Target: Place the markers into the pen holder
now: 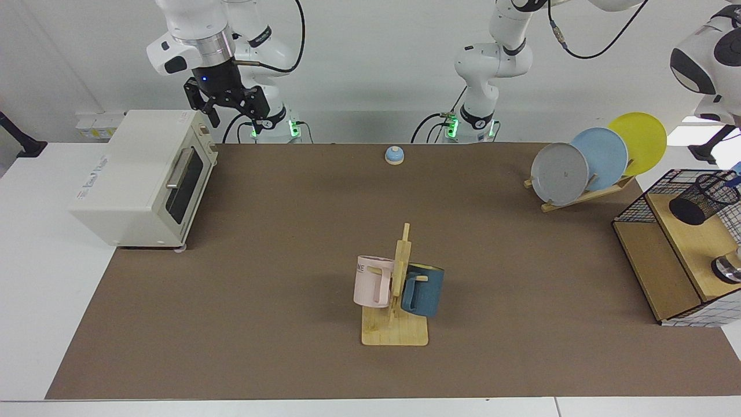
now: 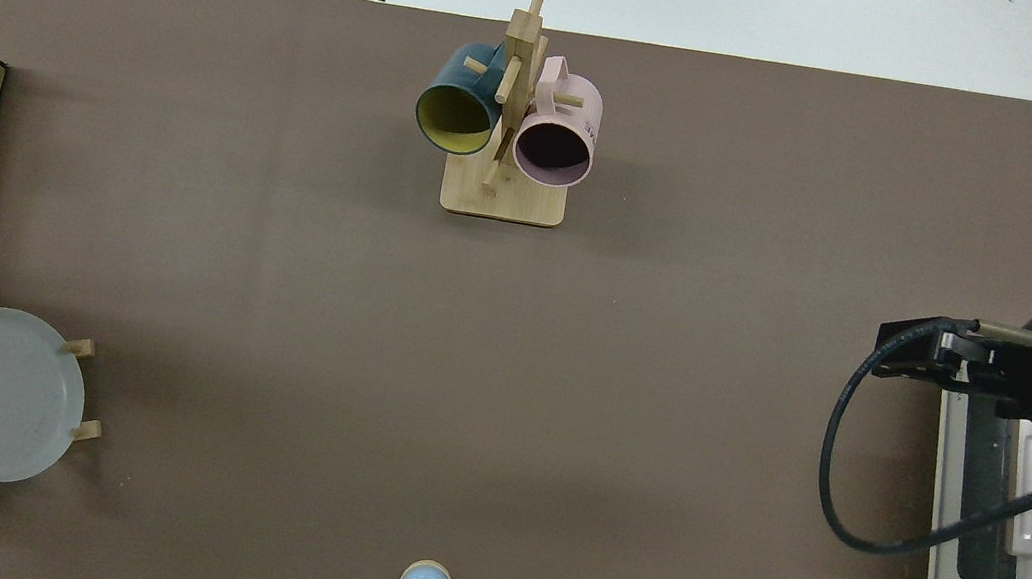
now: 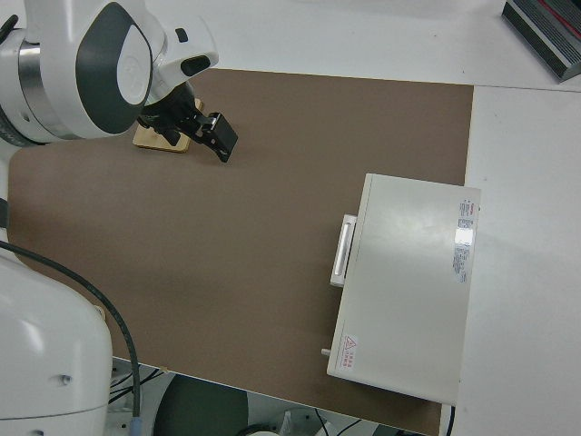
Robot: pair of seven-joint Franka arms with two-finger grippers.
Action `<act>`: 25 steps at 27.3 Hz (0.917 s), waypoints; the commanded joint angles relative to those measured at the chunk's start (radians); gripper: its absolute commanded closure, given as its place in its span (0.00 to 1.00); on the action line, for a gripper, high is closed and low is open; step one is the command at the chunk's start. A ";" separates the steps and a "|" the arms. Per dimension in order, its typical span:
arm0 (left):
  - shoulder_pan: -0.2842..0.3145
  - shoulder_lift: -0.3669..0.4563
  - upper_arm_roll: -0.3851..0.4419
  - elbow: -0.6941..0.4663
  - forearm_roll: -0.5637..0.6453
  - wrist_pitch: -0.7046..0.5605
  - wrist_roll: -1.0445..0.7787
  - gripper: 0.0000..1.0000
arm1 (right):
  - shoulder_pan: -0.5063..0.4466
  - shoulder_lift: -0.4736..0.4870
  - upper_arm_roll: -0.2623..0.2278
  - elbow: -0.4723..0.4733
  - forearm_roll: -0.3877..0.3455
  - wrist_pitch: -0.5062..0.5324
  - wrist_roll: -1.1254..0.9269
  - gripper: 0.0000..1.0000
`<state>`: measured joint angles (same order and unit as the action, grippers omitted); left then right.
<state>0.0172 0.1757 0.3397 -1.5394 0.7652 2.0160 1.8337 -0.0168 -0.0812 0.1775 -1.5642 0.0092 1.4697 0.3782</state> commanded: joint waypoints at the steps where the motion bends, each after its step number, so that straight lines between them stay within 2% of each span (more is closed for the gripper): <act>1: -0.003 -0.009 0.022 -0.036 -0.012 0.033 -0.017 1.00 | -0.012 0.005 0.007 0.012 0.015 -0.005 0.016 0.00; 17: -0.003 -0.016 0.033 -0.097 -0.049 0.038 -0.022 1.00 | -0.012 0.005 0.007 0.012 0.015 -0.005 0.016 0.00; 25: -0.002 -0.005 0.055 -0.140 -0.049 0.098 -0.057 1.00 | -0.012 0.005 0.007 0.012 0.015 -0.005 0.016 0.00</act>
<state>0.0174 0.1810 0.3761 -1.6374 0.7259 2.0596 1.7993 -0.0168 -0.0812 0.1775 -1.5642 0.0093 1.4697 0.3782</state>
